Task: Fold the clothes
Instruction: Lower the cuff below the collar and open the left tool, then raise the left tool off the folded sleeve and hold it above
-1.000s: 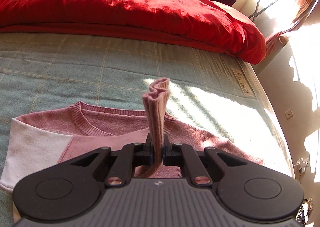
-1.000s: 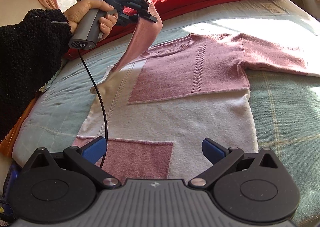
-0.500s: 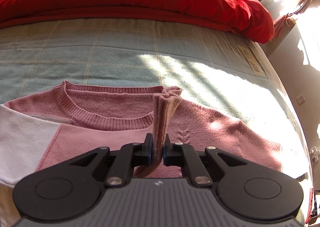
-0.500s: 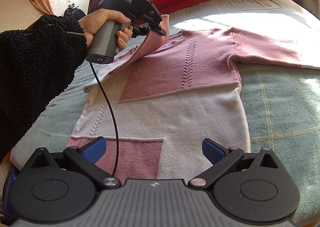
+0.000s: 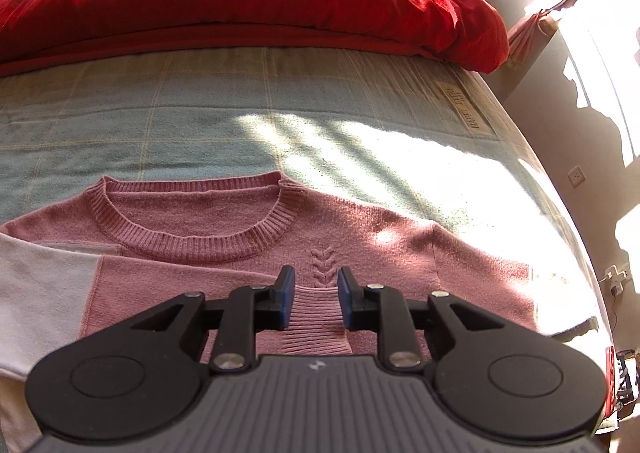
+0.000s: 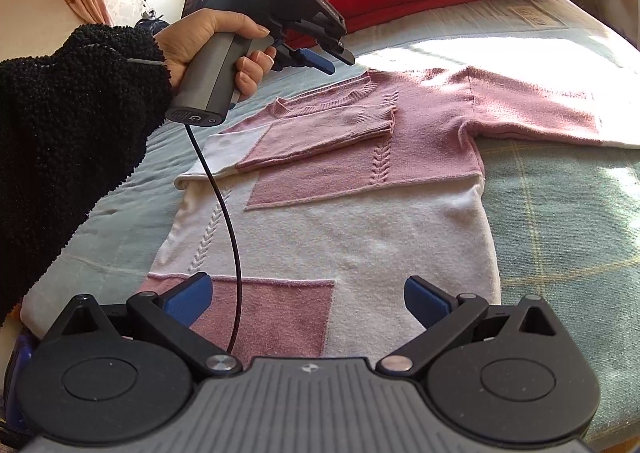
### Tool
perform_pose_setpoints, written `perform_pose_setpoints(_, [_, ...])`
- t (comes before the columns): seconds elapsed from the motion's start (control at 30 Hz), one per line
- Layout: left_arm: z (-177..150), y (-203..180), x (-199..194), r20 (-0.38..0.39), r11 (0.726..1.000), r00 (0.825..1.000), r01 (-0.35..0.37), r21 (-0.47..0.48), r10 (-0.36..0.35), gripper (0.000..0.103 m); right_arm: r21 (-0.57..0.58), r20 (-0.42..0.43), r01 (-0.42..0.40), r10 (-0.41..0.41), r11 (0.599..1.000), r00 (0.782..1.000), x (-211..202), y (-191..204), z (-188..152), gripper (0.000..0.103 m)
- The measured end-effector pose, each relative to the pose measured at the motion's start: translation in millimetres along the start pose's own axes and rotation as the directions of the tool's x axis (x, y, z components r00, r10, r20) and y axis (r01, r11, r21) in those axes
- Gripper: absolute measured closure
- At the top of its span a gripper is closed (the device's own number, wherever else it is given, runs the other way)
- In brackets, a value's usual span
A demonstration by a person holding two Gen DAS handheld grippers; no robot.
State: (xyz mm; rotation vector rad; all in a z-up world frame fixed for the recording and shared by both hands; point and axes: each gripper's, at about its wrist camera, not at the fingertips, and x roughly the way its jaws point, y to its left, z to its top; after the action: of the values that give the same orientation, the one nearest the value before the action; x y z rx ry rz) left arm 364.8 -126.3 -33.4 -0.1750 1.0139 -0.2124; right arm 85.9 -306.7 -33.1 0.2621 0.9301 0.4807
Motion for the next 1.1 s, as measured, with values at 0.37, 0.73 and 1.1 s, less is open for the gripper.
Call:
perform_pose_setpoints(0.37, [-15.5, 69.0, -77.3, 0.033, 0.998, 0.997, -0.070, -0.009, 0.070, 0.067, -0.055, 0.014, 0.019, -0.018, 0.998, 1.000, -9.7, 29.5, 1.6, 0.000])
perform_pose_setpoints(0.73, [-85.0, 148.0, -109.7, 0.058, 0.991, 0.990, -0.124, -0.041, 0.126, 0.052, -0.122, -0.018, 0.058, -0.060, 0.991, 0.998, 0.0, 63.9, 2.9, 0.000])
perform_pose_setpoints(1.1, [-142.8, 212.8, -84.7, 0.126, 0.989, 0.987, -0.084, -0.123, 0.100, 0.052, -0.178, -0.078, 0.105, -0.120, 0.978, 0.990, 42.9, 72.9, 22.8, 0.000])
